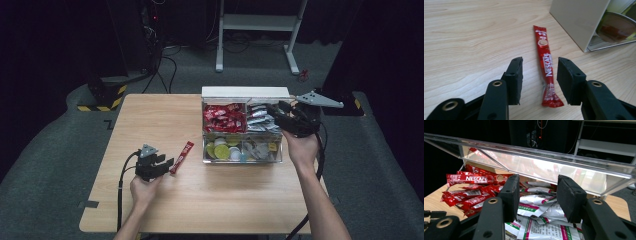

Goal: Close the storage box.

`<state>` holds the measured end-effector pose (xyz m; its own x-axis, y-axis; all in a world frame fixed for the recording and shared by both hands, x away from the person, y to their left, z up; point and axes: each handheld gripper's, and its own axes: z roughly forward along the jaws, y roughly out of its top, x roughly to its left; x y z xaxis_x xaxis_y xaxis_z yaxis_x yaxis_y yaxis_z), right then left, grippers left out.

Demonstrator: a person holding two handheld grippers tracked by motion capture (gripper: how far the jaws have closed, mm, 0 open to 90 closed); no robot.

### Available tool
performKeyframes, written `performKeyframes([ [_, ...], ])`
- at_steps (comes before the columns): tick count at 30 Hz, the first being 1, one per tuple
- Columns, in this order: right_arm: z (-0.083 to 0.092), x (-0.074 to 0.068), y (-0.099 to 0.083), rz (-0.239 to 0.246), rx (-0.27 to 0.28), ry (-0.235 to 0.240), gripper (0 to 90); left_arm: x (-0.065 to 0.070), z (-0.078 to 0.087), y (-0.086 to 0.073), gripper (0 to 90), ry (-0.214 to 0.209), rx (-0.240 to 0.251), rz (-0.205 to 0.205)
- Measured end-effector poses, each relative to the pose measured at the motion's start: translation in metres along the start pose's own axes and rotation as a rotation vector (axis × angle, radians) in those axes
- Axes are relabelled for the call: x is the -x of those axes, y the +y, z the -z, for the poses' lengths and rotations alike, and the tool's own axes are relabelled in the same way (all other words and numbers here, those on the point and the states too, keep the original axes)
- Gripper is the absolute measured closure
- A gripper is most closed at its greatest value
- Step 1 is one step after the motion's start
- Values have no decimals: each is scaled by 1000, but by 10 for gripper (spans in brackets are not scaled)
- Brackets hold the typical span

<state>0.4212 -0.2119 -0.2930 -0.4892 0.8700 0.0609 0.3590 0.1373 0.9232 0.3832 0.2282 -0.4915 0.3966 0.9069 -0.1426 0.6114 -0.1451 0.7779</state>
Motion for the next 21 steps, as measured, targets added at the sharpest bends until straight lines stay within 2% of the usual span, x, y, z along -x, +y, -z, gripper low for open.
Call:
performKeyframes([
  [6, 3, 1, -2, 8, -9, -3, 532, -8, 3, -9, 543, 32, -4, 30],
  [9, 3, 0, -3, 19, -11, -7, 532, -11, 5, -13, 543, 62, -12, 18],
  [13, 4, 0, -5, 19, -16, -7, 533, -14, 8, -17, 538, 85, -15, 22],
  [21, 9, 1, -8, 21, -19, -8, 532, -20, 8, -25, 528, 116, -33, 29],
])
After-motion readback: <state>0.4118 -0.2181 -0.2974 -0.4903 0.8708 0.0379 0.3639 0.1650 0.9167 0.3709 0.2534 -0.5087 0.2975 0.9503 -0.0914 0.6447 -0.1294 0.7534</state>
